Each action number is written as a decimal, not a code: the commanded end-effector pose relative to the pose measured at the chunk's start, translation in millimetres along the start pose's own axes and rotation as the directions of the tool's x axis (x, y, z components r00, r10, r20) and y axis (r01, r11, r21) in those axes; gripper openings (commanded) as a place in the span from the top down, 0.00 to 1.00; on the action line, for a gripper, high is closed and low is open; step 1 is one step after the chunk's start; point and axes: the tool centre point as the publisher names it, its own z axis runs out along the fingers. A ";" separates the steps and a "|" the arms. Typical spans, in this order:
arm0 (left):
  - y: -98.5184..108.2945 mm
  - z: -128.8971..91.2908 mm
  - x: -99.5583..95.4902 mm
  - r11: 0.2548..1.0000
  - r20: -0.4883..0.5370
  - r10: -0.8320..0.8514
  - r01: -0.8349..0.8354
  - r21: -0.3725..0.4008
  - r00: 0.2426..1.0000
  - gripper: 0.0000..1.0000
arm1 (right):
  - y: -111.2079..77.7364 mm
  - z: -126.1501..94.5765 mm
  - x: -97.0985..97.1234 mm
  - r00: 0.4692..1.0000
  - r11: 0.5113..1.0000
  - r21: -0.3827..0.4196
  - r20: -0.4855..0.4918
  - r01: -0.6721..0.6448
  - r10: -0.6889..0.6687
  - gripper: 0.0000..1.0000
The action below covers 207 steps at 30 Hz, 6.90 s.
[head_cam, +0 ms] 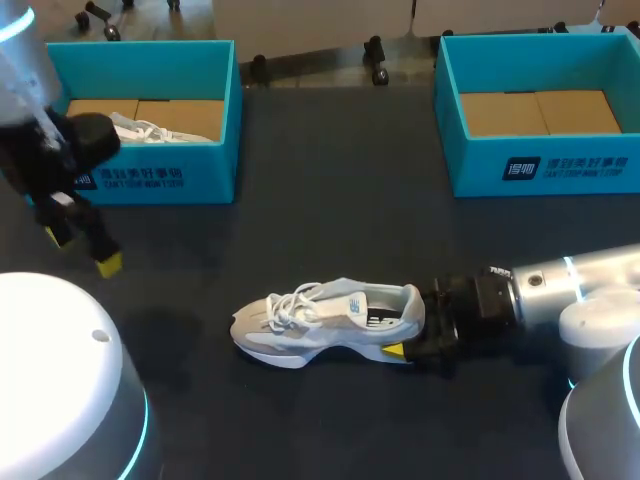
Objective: Take the shoe out of the shoebox, open the shoe tongue, remove and reinsert the insole, then place the shoe into the shoebox
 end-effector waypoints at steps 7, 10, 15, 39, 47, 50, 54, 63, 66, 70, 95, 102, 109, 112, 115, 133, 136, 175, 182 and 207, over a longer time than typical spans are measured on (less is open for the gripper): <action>-3.4 10.7 26.2 0.947 0.103 -0.320 0.319 0.026 0.942 0.00 | 1.3 0.7 0.1 1.000 1.000 0.005 -0.001 0.000 0.000 1.00; -3.4 10.7 26.2 0.947 0.103 -0.320 0.319 0.026 0.942 0.00 | 1.3 0.7 0.1 1.000 1.000 0.005 -0.001 0.000 0.000 1.00; -6.7 13.5 28.0 0.936 0.114 -0.351 0.349 0.039 0.930 0.00 | 1.3 0.7 0.1 1.000 1.000 0.005 -0.001 0.000 0.000 1.00; -119.2 71.5 187.0 0.847 0.203 -0.526 0.530 0.038 0.826 0.00 | 1.3 0.7 0.1 1.000 1.000 0.005 -0.001 0.000 0.000 1.00; -119.2 71.5 187.0 0.847 0.203 -0.526 0.530 0.038 0.826 0.00 | 1.3 0.7 0.1 1.000 1.000 0.005 -0.001 0.000 0.000 1.00; -119.2 71.5 187.0 0.847 0.203 -0.526 0.530 0.038 0.826 0.00 | 1.3 0.7 0.1 1.000 1.000 0.005 -0.001 0.000 0.000 1.00; -124.4 78.1 192.7 0.828 0.213 -0.558 0.556 0.072 0.802 0.00 | 1.3 0.7 0.1 1.000 1.000 0.005 -0.001 0.000 0.000 1.00; -157.7 113.2 209.1 0.799 0.272 -0.593 0.595 0.085 0.758 0.00 | 1.3 0.7 0.1 1.000 1.000 0.005 -0.001 0.000 0.000 1.00; -171.0 123.3 209.0 0.790 0.286 -0.604 0.606 0.095 0.743 0.00 | 1.3 0.7 0.1 1.000 1.000 0.005 -0.001 0.000 0.000 1.00; -188.5 136.1 207.3 0.779 0.328 -0.610 0.621 0.085 0.721 0.00 | 1.3 0.7 0.1 1.000 1.000 0.005 -0.001 0.000 0.000 1.00; -214.3 184.0 198.9 0.784 0.474 -0.577 0.613 0.092 0.666 0.00 | 1.3 0.7 0.1 1.000 1.000 0.005 -0.001 0.000 0.000 1.00; -206.1 193.7 194.1 0.790 0.515 -0.557 0.606 0.088 0.652 0.00 | 1.3 0.7 0.1 1.000 1.000 0.005 -0.001 0.000 0.000 1.00; -196.6 193.5 189.6 0.793 0.552 -0.541 0.604 0.083 0.634 0.02 | 1.3 0.7 0.1 1.000 1.000 0.005 -0.001 0.000 0.000 1.00; -193.5 190.0 187.2 0.786 0.557 -0.543 0.614 0.075 0.628 0.08 | 1.3 0.7 0.1 1.000 1.000 0.005 -0.001 0.000 0.000 1.00; -192.6 186.7 185.4 0.780 0.555 -0.548 0.622 0.068 0.626 0.20 | 1.3 0.7 0.1 1.000 1.000 0.005 -0.001 0.000 0.000 1.00; -188.6 163.6 190.1 0.779 0.491 -0.568 0.623 0.065 0.660 0.53 | 1.3 0.7 0.1 1.000 1.000 0.005 -0.001 0.000 0.000 1.00; -188.0 161.3 191.8 0.779 0.487 -0.571 0.624 0.065 0.661 0.55 | 1.3 0.7 0.1 1.000 1.000 0.005 -0.001 0.000 0.000 1.00; -158.6 125.1 151.4 0.759 0.125 -0.641 0.650 -0.045 0.757 1.00 | 1.3 0.7 0.1 1.000 1.000 0.005 -0.001 0.000 0.000 1.00; -147.4 124.6 128.3 0.780 -0.035 -0.625 0.622 -0.065 0.780 1.00 | 1.3 0.7 0.1 1.000 1.000 0.005 -0.001 0.000 0.000 1.00; -110.8 159.4 82.1 0.820 -0.123 -0.572 0.562 -0.110 0.811 1.00 | 1.3 0.7 0.1 1.000 1.000 0.005 -0.001 0.000 0.000 1.00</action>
